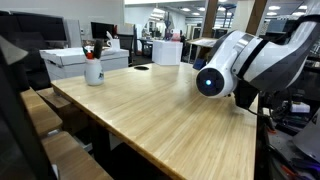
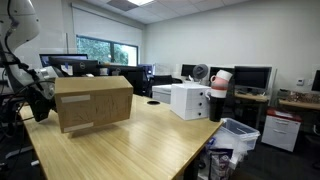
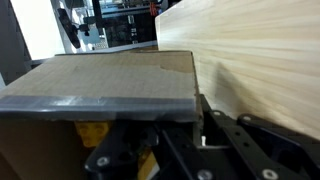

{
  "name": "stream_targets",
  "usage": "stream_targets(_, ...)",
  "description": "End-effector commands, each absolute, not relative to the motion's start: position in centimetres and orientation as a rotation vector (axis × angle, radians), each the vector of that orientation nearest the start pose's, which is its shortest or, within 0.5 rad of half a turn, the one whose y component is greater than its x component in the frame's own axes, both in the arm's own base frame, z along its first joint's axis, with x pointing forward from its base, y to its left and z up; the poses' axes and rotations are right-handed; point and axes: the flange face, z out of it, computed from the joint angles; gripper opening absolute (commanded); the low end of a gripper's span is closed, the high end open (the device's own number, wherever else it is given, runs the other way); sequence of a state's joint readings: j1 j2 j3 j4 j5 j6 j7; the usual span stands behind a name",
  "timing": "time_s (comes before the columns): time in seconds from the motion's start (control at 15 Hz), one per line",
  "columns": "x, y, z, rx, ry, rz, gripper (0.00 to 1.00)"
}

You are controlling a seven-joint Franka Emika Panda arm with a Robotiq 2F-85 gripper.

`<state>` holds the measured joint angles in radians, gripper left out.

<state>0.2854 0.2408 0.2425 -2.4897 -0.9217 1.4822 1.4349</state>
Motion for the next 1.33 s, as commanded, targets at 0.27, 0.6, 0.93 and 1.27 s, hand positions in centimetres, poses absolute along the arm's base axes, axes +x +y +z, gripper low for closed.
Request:
stream_targets(0.27, 35.1, 10.1, 20.4, 1.807, -0.258, -0.067, 0.33)
stream_targets(0.6, 35.4, 10.3, 20.7, 1.839, -0.281, -0.093, 0.54)
stream_targets(0.93, 35.5, 10.5, 20.8, 1.865, -0.306, -0.119, 0.83)
stream_targets(1.27, 35.8, 10.6, 21.8, 1.910, -0.335, -0.169, 0.85)
